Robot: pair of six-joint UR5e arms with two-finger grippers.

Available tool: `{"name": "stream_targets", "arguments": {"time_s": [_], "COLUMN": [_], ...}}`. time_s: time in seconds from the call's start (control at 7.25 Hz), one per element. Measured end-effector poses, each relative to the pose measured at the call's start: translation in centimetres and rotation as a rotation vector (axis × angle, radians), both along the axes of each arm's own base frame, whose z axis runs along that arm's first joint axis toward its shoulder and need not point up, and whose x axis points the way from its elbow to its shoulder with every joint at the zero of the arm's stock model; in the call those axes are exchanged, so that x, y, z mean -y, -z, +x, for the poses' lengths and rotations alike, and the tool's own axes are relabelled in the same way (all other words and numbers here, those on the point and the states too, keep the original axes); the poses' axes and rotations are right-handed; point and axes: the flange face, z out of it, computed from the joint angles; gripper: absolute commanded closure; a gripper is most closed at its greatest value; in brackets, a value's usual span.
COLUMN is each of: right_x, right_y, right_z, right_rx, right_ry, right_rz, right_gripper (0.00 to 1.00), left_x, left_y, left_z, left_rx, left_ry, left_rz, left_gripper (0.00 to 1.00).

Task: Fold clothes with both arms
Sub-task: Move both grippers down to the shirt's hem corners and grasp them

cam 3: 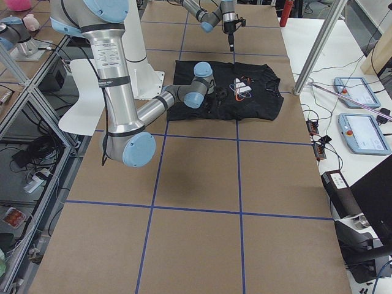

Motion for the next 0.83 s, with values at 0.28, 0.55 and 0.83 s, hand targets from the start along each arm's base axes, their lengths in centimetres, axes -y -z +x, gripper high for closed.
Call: {"name": "stream_targets", "arguments": {"time_s": [0.28, 0.55, 0.83], "right_x": [-8.0, -13.7, -18.3], "right_y": [-1.7, -3.5, -4.4], "right_z": [1.0, -0.6, -2.9], "right_rx": [-0.081, -0.143, -0.169], "right_ry": [0.021, 0.044, 0.054], "right_rz": [-0.031, -0.029, -0.006], "right_gripper": [0.01, 0.02, 0.08], "left_x": [-3.5, -4.5, -4.7], "left_y": [-0.4, -0.8, -1.1], "left_z": [-1.8, -2.4, -2.6], "left_rx": [-0.022, -0.024, -0.021], "left_ry": [-0.014, -0.014, -0.014], "left_rz": [-0.02, -0.039, -0.044], "left_gripper": [0.0, 0.0, 0.0]}}
